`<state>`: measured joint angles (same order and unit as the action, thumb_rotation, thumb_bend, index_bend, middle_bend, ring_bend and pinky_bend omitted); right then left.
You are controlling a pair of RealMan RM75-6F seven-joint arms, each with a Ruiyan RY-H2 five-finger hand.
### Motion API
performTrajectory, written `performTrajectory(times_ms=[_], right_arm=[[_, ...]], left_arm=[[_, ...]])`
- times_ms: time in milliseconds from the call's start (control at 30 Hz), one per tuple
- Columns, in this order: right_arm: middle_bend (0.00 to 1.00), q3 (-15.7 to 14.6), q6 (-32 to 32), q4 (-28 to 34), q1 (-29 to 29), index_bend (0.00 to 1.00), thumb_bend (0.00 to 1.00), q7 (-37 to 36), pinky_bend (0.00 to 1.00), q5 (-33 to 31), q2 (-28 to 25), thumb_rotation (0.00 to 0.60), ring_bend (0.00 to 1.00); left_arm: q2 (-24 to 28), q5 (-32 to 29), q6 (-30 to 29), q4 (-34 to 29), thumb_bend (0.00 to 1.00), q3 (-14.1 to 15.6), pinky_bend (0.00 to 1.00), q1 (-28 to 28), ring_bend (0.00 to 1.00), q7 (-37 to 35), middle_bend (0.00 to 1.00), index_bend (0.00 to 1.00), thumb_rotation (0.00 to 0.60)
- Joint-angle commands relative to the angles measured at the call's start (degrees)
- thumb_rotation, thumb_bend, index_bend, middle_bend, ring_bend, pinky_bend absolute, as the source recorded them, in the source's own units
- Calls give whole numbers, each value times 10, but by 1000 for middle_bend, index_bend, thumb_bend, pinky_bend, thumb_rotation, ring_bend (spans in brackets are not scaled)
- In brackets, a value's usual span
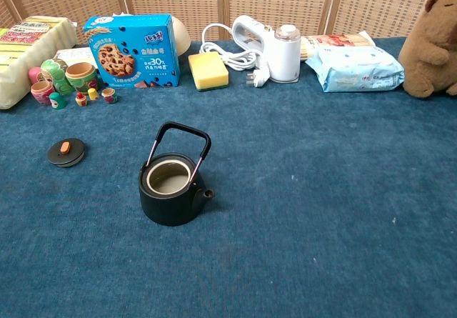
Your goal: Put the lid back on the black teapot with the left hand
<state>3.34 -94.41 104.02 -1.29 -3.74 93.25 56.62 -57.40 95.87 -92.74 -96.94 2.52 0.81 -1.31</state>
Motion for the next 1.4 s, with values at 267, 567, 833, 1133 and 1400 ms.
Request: performTrajectory(times_ms=[267,567,833,1133,1400], right_arm=[[0,3,-8,-1,-3,43,63,-6,0,-4,0,600,0],[0,8,2,-1,1,42,63,-4,0,-20,0,600,0],[0,16,20,-3,8,43,62,-11,0,-45,-2,600,0],[0,23,28,-8,11,43,63,-32,0,-62,-10,600,0],[0,23,31,-7,11,43,62,-47,0,-67,-16,600,0]], left_arm=[[3,-14,23,-9,136,0,60,-7,0,12,0,0,600],[-1,-55,146,-11,136,-32,60,-86,0,55,0,0,600],[-28,-151,308,-24,137,-77,60,-193,0,176,0,0,600],[-114,-292,424,23,137,-106,60,-295,0,335,0,0,600],[-196,-402,426,59,139,-99,60,-354,0,482,0,0,600]])
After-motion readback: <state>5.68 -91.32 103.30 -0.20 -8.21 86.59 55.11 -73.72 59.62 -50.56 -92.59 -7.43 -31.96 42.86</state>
